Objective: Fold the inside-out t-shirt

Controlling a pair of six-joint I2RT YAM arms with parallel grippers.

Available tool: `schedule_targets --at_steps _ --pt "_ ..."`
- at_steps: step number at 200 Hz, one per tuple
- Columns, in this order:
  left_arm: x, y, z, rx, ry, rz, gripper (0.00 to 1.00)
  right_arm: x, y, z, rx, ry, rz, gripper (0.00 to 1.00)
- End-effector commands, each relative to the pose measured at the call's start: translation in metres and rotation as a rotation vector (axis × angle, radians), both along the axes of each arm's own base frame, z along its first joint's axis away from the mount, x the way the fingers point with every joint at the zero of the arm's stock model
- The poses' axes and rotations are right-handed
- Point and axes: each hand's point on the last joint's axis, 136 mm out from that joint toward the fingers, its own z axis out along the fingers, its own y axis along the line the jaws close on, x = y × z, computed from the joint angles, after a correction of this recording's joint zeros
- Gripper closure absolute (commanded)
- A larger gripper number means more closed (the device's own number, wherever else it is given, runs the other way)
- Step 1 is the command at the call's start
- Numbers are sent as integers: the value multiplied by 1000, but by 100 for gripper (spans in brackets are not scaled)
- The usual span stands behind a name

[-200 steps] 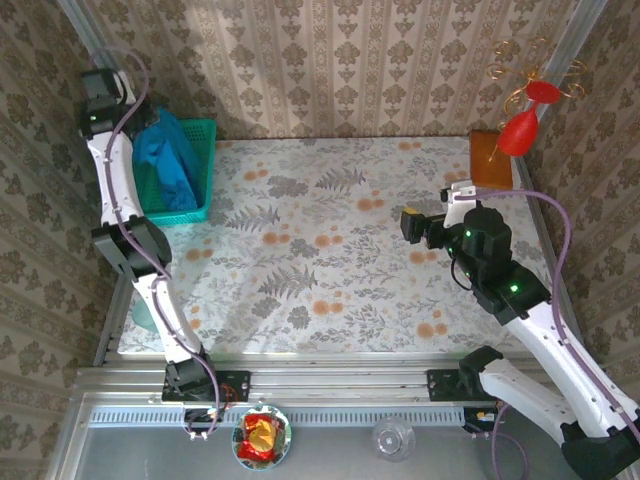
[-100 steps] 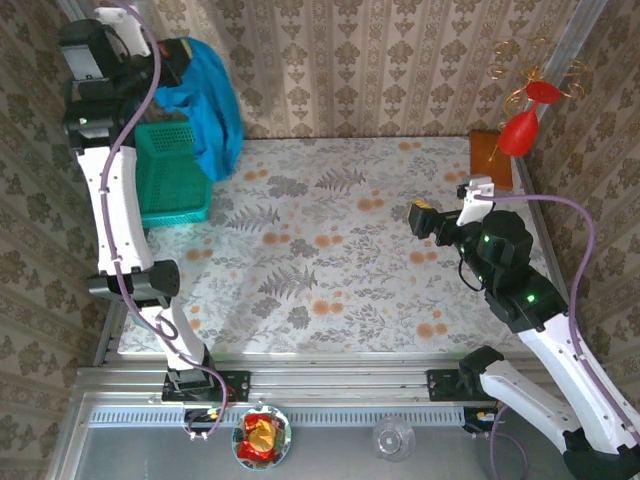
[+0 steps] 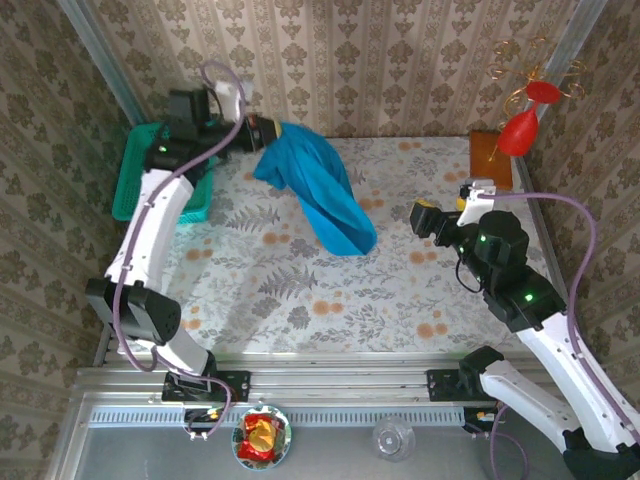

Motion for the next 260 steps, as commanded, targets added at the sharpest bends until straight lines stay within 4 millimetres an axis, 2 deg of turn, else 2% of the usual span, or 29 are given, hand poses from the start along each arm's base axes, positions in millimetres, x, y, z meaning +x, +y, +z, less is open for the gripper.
schedule_targets --at_steps 1,22,33,48,77,110,128,154,184,206,260 --pt "18 17 -68 67 65 124 92 4 8 -42 33 122 -2 9" --pt "14 42 -155 242 194 205 61 9 19 -76 34 226 15 11" --pt "6 52 -188 304 253 226 55 10 25 -95 27 285 23 12" --pt "-8 59 -217 342 305 227 53 9 33 -124 20 381 37 15" --pt "-38 68 -249 360 359 240 52 4 48 -178 12 591 78 26" --pt "-67 77 -276 404 407 243 54 3 62 -230 -56 759 129 40" --pt "-76 79 -285 426 422 239 60 7 63 -248 -143 785 131 46" --pt "-82 76 -296 482 424 219 58 15 63 -268 -216 837 124 49" --pt "-72 74 -306 534 421 221 51 21 69 -286 -252 888 134 49" --pt "-57 75 -305 555 399 225 48 26 69 -297 -295 923 122 49" --pt "-21 79 -305 589 401 233 46 51 68 -307 -405 932 95 48"
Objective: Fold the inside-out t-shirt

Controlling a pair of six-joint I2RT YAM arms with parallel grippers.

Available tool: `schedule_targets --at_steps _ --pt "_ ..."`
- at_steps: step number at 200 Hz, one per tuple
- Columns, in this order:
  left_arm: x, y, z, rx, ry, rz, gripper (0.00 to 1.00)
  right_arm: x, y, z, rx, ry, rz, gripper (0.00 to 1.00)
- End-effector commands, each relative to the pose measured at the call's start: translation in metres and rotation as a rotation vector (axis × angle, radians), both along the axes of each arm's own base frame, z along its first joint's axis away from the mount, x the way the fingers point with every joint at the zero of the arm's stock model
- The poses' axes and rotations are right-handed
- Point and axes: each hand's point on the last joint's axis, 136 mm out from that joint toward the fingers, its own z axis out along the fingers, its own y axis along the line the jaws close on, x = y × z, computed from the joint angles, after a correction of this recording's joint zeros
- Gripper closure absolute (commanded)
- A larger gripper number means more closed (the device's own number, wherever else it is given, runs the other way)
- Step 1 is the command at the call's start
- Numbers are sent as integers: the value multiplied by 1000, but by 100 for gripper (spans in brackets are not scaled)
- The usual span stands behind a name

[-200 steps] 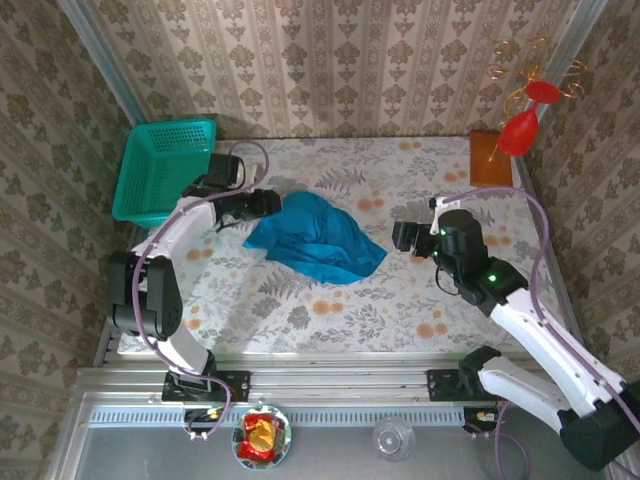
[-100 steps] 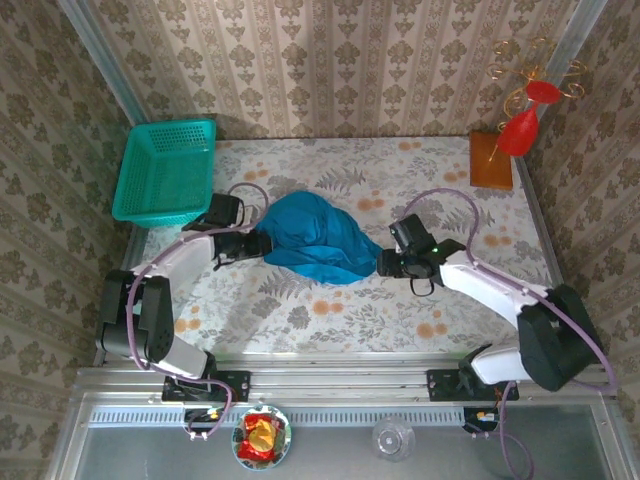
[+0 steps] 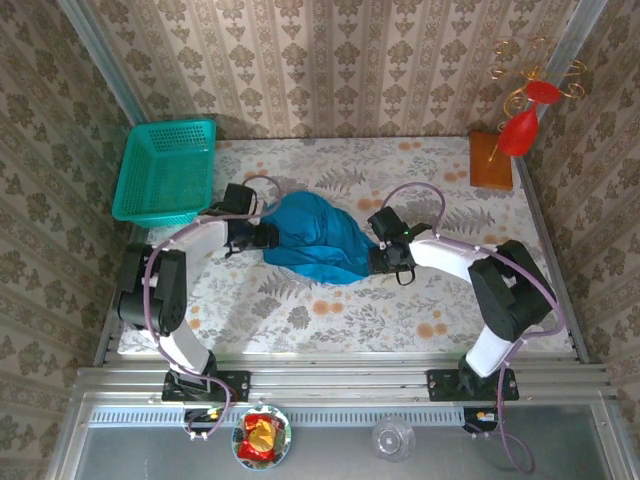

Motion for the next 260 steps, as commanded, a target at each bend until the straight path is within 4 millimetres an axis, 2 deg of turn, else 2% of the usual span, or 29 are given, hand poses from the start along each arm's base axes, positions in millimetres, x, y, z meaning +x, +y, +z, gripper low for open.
schedule_targets --at_steps 1,23,52,90,109,141,153,162,174,181,197,217,221,230,235,247,260 --pt "15 9 4 40 -13 -4 46 9 -6 -2 -87 2 25 48" --pt "26 16 6 30 -14 16 46 18 -10 -9 -145 9 26 51" --pt "33 21 4 19 2 20 48 25 -13 -13 -177 3 22 55" --pt "38 10 8 -159 4 31 55 28 -3 -18 -113 3 30 66" --pt "39 10 15 -259 -13 63 63 30 0 -12 -82 -21 26 73" --pt "41 13 29 -313 -50 76 71 33 3 7 -59 -65 31 88" --pt "42 13 34 -323 -58 69 77 35 5 16 -41 -82 44 100" --pt "42 12 37 -324 -62 65 81 36 8 23 -25 -95 53 100" --pt "42 14 41 -315 -68 66 80 37 10 33 -8 -114 56 100" --pt "42 16 42 -302 -72 70 77 37 11 38 -1 -126 54 100" --pt "43 22 41 -264 -76 84 62 39 9 48 10 -145 43 100" --pt "42 23 38 -251 -61 80 59 40 6 54 4 -141 32 100" --pt "43 23 38 -251 -59 78 58 40 6 55 2 -137 31 95" --pt "43 22 36 -254 -51 76 57 40 5 55 -2 -121 29 77" --pt "43 22 35 -253 -48 76 56 40 4 54 -7 -107 28 71" --pt "43 22 31 -250 -34 75 54 38 1 50 -29 -68 24 65" --pt "44 23 27 -240 -22 76 53 38 -2 45 -47 -41 16 62"
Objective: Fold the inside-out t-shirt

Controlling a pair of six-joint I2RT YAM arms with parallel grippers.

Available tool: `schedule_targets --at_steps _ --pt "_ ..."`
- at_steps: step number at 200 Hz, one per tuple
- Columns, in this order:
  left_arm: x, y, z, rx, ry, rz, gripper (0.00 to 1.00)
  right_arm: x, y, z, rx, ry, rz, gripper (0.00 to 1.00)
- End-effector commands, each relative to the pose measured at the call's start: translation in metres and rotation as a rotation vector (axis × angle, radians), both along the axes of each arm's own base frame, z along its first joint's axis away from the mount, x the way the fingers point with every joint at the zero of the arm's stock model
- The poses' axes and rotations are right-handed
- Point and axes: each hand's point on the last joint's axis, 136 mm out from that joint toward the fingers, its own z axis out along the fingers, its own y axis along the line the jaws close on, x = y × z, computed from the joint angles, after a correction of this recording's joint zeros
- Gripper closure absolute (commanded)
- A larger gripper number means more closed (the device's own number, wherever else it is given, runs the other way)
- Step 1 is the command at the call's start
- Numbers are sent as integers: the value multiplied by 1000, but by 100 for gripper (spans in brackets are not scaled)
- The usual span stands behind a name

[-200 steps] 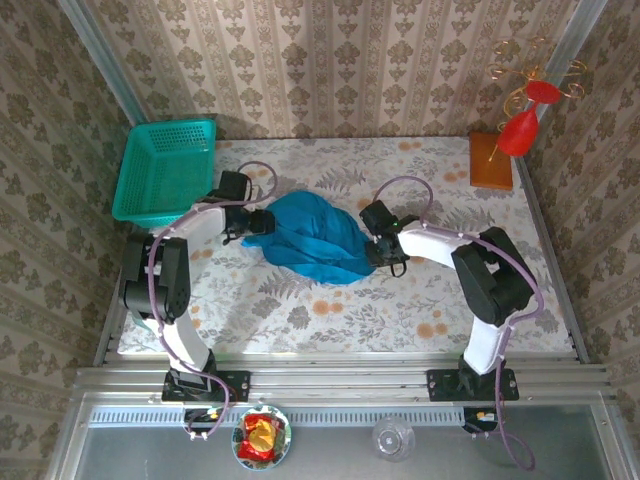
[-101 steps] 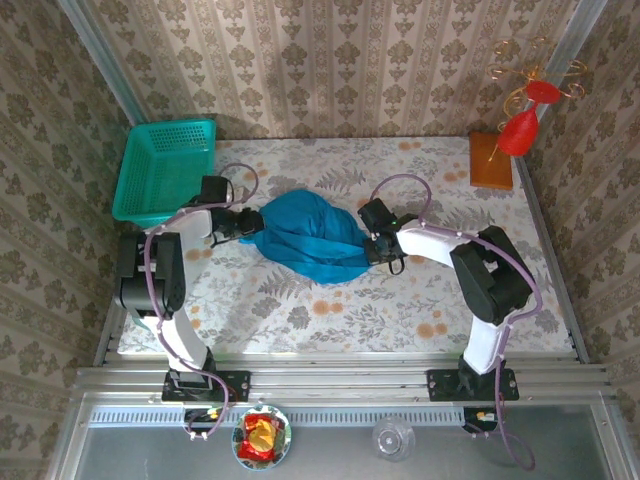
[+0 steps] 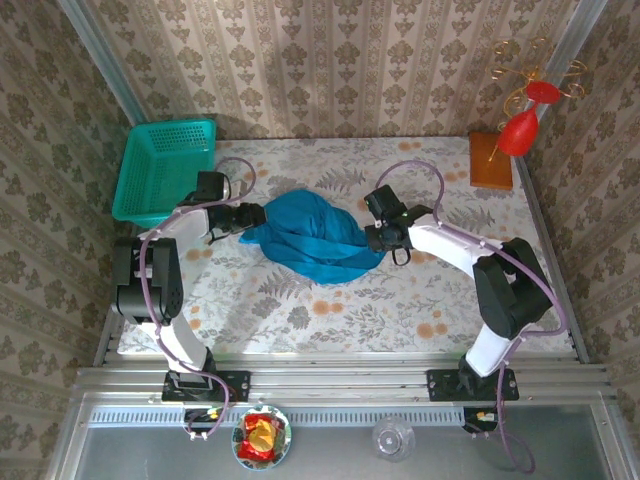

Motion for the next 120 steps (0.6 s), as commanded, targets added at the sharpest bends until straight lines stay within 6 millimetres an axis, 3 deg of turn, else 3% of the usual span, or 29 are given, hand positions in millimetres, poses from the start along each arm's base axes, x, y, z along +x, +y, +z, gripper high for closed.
schedule_targets --at_steps 1,38,87,100,120 --pt "5 2 -1 20 11 -11 53 -6 -7 -7 -39 82 -12 62" --pt "5 -1 -10 11 36 -20 55 -5 -13 -30 -30 161 -56 53" --pt "-1 -10 -23 1 75 -43 59 -11 -12 -62 -24 272 -70 51" --pt "-5 -12 -25 3 79 -49 62 -14 -10 -66 -9 289 -69 55" --pt "-8 -14 -26 1 75 -53 72 -17 -5 -67 27 293 -64 71"
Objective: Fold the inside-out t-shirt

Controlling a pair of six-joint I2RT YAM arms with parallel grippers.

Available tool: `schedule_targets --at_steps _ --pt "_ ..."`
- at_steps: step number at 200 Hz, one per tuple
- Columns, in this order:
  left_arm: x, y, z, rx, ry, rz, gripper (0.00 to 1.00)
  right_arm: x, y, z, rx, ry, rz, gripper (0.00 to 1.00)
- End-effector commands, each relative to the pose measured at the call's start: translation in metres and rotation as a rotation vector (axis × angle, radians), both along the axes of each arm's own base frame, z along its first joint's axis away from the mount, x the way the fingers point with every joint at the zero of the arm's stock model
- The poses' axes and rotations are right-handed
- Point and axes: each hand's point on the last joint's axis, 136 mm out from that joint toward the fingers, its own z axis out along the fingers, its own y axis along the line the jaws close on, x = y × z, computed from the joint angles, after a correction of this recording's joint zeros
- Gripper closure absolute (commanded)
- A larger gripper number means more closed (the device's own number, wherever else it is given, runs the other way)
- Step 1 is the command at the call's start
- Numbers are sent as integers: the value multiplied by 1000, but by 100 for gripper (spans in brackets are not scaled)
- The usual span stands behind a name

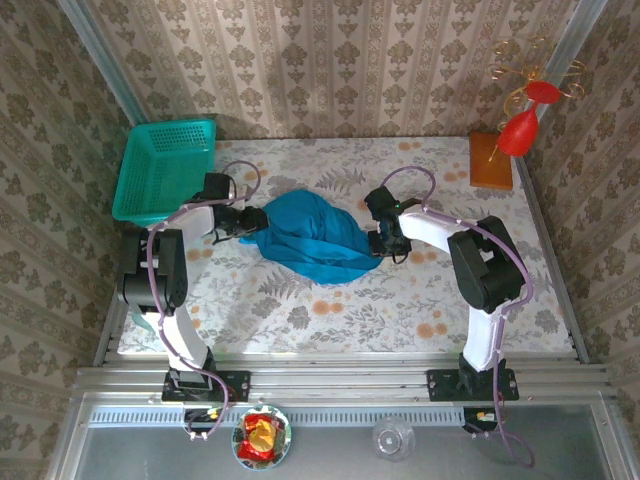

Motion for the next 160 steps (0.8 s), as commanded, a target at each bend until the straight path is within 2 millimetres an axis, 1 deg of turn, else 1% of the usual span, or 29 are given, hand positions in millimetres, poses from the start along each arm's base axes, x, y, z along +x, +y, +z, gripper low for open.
schedule_targets --at_steps 1,20,30,37,43,52,63,74,86,102,103,106,118,120,121,123,125,128,141,150,160 --pt "-6 -6 -2 -8 6 -26 72 -11 8 -4 49 53 -1 72" --pt "-7 -4 1 -3 -4 -22 86 -10 11 1 73 38 -5 88" --pt "-6 -4 6 -3 -17 -19 94 -9 12 7 85 24 -5 96" --pt "-5 -3 11 -3 -30 -16 97 -7 13 13 93 10 -5 100" --pt "-5 -2 16 -5 -39 -13 98 -6 13 19 99 -5 -8 100" --pt "-4 -1 28 -7 -63 -7 100 -3 14 30 112 -34 -9 100" --pt "-2 2 47 -11 -103 2 100 0 15 47 133 -77 -11 100" --pt "-1 6 69 -20 -146 17 100 4 14 68 154 -125 -18 100" --pt "0 11 101 -42 -211 41 100 6 11 93 175 -183 -24 100" --pt "-1 19 145 -67 -295 75 100 9 4 136 218 -282 -50 100" --pt "-1 19 148 -69 -302 76 100 9 4 142 226 -298 -52 100" --pt "-2 20 157 -78 -320 78 100 10 3 148 233 -313 -56 100" --pt "-5 22 193 -109 -399 80 100 11 -6 191 277 -421 -83 100" --pt "-6 22 199 -113 -410 82 100 10 -9 203 288 -453 -89 100" --pt "-6 22 202 -116 -417 81 100 10 -9 203 288 -453 -89 100" --pt "-7 22 209 -120 -431 81 100 10 -11 211 295 -475 -93 100" --pt "-8 22 214 -125 -445 81 100 11 -13 215 294 -485 -101 100" --pt "-9 22 223 -132 -463 80 100 8 -19 236 312 -539 -109 100" --pt "-14 21 257 -163 -540 75 100 1 -41 294 340 -701 -162 100" --pt "-18 19 275 -188 -579 70 100 -8 -57 336 356 -815 -189 100" --pt "-21 16 290 -218 -607 65 100 -22 -74 382 358 -934 -209 100"
